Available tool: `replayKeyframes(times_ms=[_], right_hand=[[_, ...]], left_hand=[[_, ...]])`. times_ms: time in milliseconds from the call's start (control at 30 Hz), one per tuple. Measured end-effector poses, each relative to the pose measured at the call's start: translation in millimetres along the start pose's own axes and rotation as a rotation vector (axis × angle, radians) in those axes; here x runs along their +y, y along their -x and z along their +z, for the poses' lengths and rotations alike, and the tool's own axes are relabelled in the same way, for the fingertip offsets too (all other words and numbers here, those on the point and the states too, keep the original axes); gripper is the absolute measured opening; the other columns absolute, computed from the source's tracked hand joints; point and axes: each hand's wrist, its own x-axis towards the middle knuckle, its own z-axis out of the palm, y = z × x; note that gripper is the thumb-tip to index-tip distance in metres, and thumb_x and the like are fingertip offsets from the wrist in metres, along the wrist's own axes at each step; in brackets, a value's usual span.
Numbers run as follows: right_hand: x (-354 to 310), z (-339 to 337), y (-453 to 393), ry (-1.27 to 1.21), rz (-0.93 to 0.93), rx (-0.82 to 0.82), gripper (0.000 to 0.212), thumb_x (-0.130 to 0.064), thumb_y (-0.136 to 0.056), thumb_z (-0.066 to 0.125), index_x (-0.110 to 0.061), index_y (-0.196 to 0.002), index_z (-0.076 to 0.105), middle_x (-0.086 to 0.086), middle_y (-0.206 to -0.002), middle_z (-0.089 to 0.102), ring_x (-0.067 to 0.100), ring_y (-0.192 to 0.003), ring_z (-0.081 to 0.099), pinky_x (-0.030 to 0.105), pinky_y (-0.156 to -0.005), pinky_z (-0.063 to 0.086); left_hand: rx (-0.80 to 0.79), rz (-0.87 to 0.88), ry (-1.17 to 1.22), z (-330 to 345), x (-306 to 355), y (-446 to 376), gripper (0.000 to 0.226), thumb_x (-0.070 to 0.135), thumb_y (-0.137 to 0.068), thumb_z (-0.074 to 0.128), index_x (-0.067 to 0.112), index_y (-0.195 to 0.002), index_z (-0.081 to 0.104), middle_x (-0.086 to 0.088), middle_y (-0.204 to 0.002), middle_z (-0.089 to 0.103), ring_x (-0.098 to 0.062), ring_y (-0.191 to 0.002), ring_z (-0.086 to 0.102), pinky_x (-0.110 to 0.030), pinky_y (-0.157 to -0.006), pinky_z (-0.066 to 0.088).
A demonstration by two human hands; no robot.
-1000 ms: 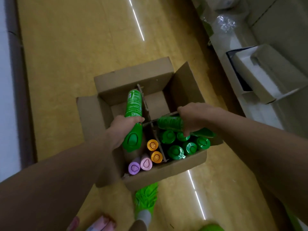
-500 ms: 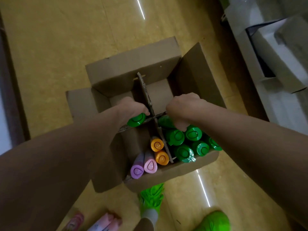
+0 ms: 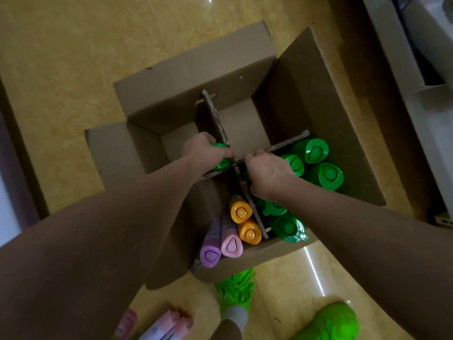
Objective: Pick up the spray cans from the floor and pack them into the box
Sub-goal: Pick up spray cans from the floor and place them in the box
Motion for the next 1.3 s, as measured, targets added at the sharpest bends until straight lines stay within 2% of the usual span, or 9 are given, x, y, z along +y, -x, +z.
replayKeyframes(times_ms=[67,167,300,400,533,667,867,1067,1300], right_hand=[[3,6,0,-0.028,0.003,0.034,0.05,-0.026,-0.085,0.071,-0.01,-0.128,0.05,0.015,-0.121,0.053,0.035,-0.114,0.055,0.042,-0.084,0.049],[2,8,1,-0.071,-0.011,0.052,0.059,-0.029,-0.08,0.078,-0.012,-0.129,0.049,0.014,-0.12,0.053,0.034,-0.115,0.053,0.039,-0.083,0.048],[3,4,5,-0.136,-0.018,0.066,0.068,-0.032,-0.077,0.081,-0.014,-0.134,0.048,0.012,-0.123,0.054,0.031,-0.116,0.052,0.039,-0.088,0.048],[9,-2,12,-0.155,-0.028,0.13,0.07,-0.035,-0.079,0.08,-0.016,-0.138,0.046,0.01,-0.129,0.054,0.03,-0.12,0.049,0.041,-0.097,0.047],[19,-7,27,-0.188,-0.023,0.247,0.072,-0.05,-0.085,0.072,-0.02,-0.144,0.043,0.008,-0.139,0.05,0.028,-0.131,0.042,0.04,-0.107,0.04],[32,-9,43,-0.207,0.057,0.361,0.068,-0.05,-0.09,0.064,-0.019,-0.145,0.041,0.009,-0.145,0.046,0.028,-0.137,0.036,0.039,-0.112,0.033],[61,-1,81,-0.203,0.237,0.438,0.075,-0.048,-0.091,0.062,-0.02,-0.153,0.03,0.013,-0.154,0.034,0.033,-0.144,0.025,0.044,-0.116,0.027],[113,26,131,-0.268,0.386,0.487,0.079,-0.047,-0.09,0.063,-0.02,-0.155,0.025,0.014,-0.156,0.032,0.034,-0.143,0.024,0.048,-0.116,0.027],[189,92,205,-0.393,0.6,0.525,0.078,-0.049,-0.093,0.058,-0.022,-0.155,0.021,0.013,-0.158,0.028,0.035,-0.145,0.022,0.048,-0.115,0.026]], left_hand=[[-0.018,0.003,0.056,-1,-4,-3,0.069,0.046,-0.069,0.087,0.019,-0.126,0.06,-0.004,-0.122,0.055,-0.019,-0.107,0.051,-0.036,-0.097,0.049],[-0.024,-0.006,0.081,-4,-5,-4,0.071,0.046,-0.07,0.086,0.02,-0.131,0.059,-0.004,-0.126,0.054,-0.02,-0.108,0.052,-0.04,-0.099,0.051],[-0.047,-0.021,0.102,-6,-2,-2,0.076,0.044,-0.076,0.083,0.022,-0.141,0.051,-0.007,-0.139,0.05,-0.026,-0.121,0.051,-0.045,-0.104,0.048],[-0.035,0.016,0.096,-3,0,3,0.076,0.04,-0.082,0.078,0.021,-0.147,0.044,-0.008,-0.146,0.046,-0.028,-0.129,0.047,-0.04,-0.108,0.042],[0.075,0.073,-0.012,0,7,13,0.07,0.043,-0.085,0.074,0.02,-0.145,0.047,-0.009,-0.142,0.051,-0.028,-0.128,0.049,-0.037,-0.103,0.043],[0.146,0.096,-0.245,3,12,22,0.067,0.05,-0.085,0.068,0.022,-0.143,0.048,-0.011,-0.141,0.05,-0.034,-0.129,0.047,-0.048,-0.106,0.043],[0.222,0.384,-0.563,30,33,56,0.07,0.053,-0.091,0.056,0.026,-0.152,0.035,-0.009,-0.161,0.028,-0.035,-0.15,0.018,-0.058,-0.119,0.02],[0.153,0.688,-0.626,90,74,100,0.07,0.053,-0.093,0.054,0.026,-0.154,0.032,-0.009,-0.162,0.026,-0.035,-0.151,0.014,-0.058,-0.119,0.017],[0.05,0.995,-0.761,188,110,169,0.07,0.052,-0.095,0.051,0.027,-0.156,0.027,-0.008,-0.165,0.019,-0.035,-0.152,0.008,-0.057,-0.121,0.012]])
